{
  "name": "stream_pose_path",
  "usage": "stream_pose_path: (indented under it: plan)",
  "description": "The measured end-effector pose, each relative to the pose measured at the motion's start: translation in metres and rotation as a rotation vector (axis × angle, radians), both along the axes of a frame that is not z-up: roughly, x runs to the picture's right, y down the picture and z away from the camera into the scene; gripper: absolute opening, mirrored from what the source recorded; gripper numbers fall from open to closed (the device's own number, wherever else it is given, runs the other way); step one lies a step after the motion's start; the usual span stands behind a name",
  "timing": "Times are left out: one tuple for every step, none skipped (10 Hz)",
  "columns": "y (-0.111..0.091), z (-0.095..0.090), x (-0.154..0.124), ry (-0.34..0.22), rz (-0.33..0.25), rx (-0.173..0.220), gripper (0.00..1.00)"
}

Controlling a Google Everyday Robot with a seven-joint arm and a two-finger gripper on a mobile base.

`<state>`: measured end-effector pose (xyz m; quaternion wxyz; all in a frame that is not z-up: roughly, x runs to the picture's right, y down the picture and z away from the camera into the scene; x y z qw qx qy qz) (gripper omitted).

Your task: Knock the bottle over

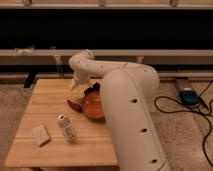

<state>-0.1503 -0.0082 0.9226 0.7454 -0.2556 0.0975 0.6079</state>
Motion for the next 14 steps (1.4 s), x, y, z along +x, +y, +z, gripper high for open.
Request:
stream_pose_path:
  plan:
    - [0.0,0.0,0.0,0.0,0.0,0.0,0.8]
    - [0.0,0.0,0.0,0.0,0.0,0.0,0.8]
    - [0.0,0.0,0.0,0.0,0.0,0.0,0.8]
    - [0.0,0.0,0.0,0.0,0.0,0.0,0.8]
    - [0.0,0.0,0.0,0.0,0.0,0.0,0.8]
    - [0.0,0.0,0.0,0.0,0.0,0.0,0.8]
    - [0.0,0.0,0.0,0.0,0.0,0.0,0.8]
    - [0.0,0.0,0.0,0.0,0.0,0.0,0.8]
    - [0.001,0.0,0.0,0.0,-0.001,0.0,0.8]
    - [0.0,-0.001,0.0,-0.001,-0.003,0.006,0.8]
    - [0.0,-0.006,0.0,-0.01,-0.015,0.02,0.8]
    - [0.006,-0.016,-0.003,-0.022,-0.025,0.028,0.8]
    - [0.013,-0.029,-0.006,-0.033,-0.034,0.039,0.8]
    - [0.025,-0.045,-0.008,-0.042,-0.046,0.049,0.8]
